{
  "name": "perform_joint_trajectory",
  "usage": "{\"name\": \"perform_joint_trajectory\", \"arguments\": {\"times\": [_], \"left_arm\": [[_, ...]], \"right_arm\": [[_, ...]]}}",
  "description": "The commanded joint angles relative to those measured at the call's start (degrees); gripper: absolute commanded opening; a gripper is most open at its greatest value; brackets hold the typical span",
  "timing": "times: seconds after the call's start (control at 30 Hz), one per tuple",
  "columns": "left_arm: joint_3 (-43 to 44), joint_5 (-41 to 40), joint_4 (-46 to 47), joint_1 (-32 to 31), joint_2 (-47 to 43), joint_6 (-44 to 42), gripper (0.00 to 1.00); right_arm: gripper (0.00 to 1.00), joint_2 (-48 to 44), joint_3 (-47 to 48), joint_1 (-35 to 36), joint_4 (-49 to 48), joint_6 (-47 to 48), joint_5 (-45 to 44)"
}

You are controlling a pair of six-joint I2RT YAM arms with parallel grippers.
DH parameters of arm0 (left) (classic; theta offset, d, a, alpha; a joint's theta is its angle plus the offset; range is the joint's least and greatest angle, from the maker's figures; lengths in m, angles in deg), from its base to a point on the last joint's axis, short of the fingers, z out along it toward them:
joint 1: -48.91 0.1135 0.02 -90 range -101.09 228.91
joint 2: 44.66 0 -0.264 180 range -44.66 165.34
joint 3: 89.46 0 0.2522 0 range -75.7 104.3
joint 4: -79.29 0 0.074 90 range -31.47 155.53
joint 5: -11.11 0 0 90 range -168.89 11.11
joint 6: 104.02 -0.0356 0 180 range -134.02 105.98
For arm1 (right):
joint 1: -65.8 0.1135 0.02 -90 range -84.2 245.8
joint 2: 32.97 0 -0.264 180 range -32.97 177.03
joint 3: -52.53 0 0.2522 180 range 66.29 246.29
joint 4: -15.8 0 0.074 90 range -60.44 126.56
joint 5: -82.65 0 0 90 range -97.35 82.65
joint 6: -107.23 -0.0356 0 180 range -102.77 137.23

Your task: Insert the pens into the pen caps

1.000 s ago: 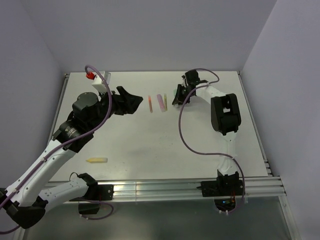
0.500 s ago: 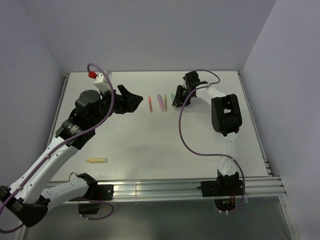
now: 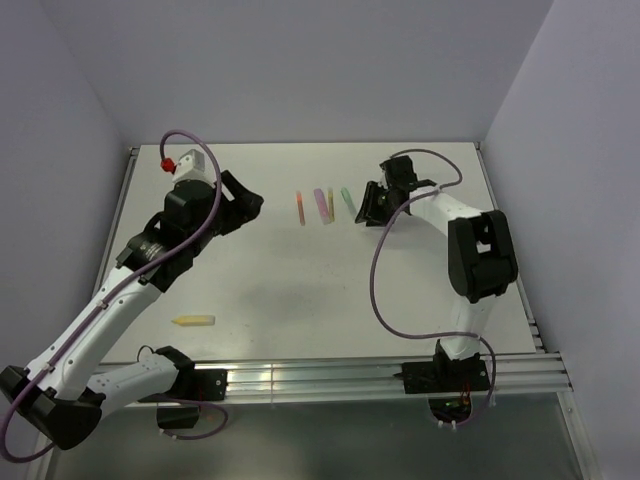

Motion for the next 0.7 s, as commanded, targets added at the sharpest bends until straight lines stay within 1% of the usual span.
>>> {"name": "perform_joint_trajectory", "arguments": {"times": [0.0,0.03,0.07,0.1,0.13,0.17,0.2,0.23,0.3,0.37,0.4,0.47,0.5,0.53,0.67], "left_arm": [[0.3,-14.9,-11.2,2.1,0.3,11.1,0.75],[-0.2,-16.1,-14.8,3.4,0.0,15.5,0.75],[-1.1,-17.1,-16.4,4.0,-0.4,17.6,0.75],[-1.7,-19.9,-18.7,5.0,-0.5,23.6,0.75],[-2.3,-20.6,-21.9,5.4,-0.7,26.4,0.75],[-3.8,-20.8,-23.0,5.7,-1.1,28.7,0.75],[-4.8,-20.7,-24.0,6.3,-1.1,33.1,0.75],[-6.5,-20.8,-26.4,7.2,-0.8,35.3,0.74],[-8.2,-20.7,-28.1,8.5,0.1,40.3,0.72],[-10.8,-17.9,-29.3,10.0,2.3,41.9,0.71],[-11.7,-17.1,-29.7,12.0,3.1,42.8,0.72],[-14.4,-15.0,-30.6,13.7,5.3,44.2,0.73],[-15.5,-14.0,-30.4,15.9,5.7,44.8,0.73],[-17.7,-12.6,-30.1,17.2,6.5,44.9,0.73],[-21.9,-10.7,-30.0,21.9,7.8,46.5,0.73]], "right_arm": [[0.46,-11.5,-4.1,0.1,-8.3,-1.8,1.8],[0.47,-12.9,-5.2,0.1,-9.2,-2.2,2.6],[0.47,-14.2,-6.6,0.2,-9.9,-2.3,3.2],[0.47,-16.3,-7.1,0.2,-10.7,-2.5,4.2],[0.47,-17.3,-7.8,0.2,-10.9,-2.6,4.6],[0.47,-18.9,-8.1,0.2,-11.4,-2.6,5.1],[0.47,-19.6,-8.2,0.2,-11.7,-2.5,6.6],[0.47,-20.3,-8.6,0.2,-12.1,-2.5,7.3],[0.48,-22.4,-9.3,0.1,-13.6,-2.9,8.3],[0.48,-23.6,-10.1,0.1,-14.3,-3.0,9.9],[0.48,-23.8,-10.3,0.0,-14.9,-3.2,10.1],[0.48,-23.8,-10.6,-0.1,-15.1,-3.4,11.3],[0.48,-23.8,-10.7,-0.1,-15.5,-3.4,11.7],[0.48,-23.8,-11.2,-0.1,-15.9,-3.7,12.2],[0.48,-23.4,-11.4,-0.3,-16.9,-4.2,13.1]]}}
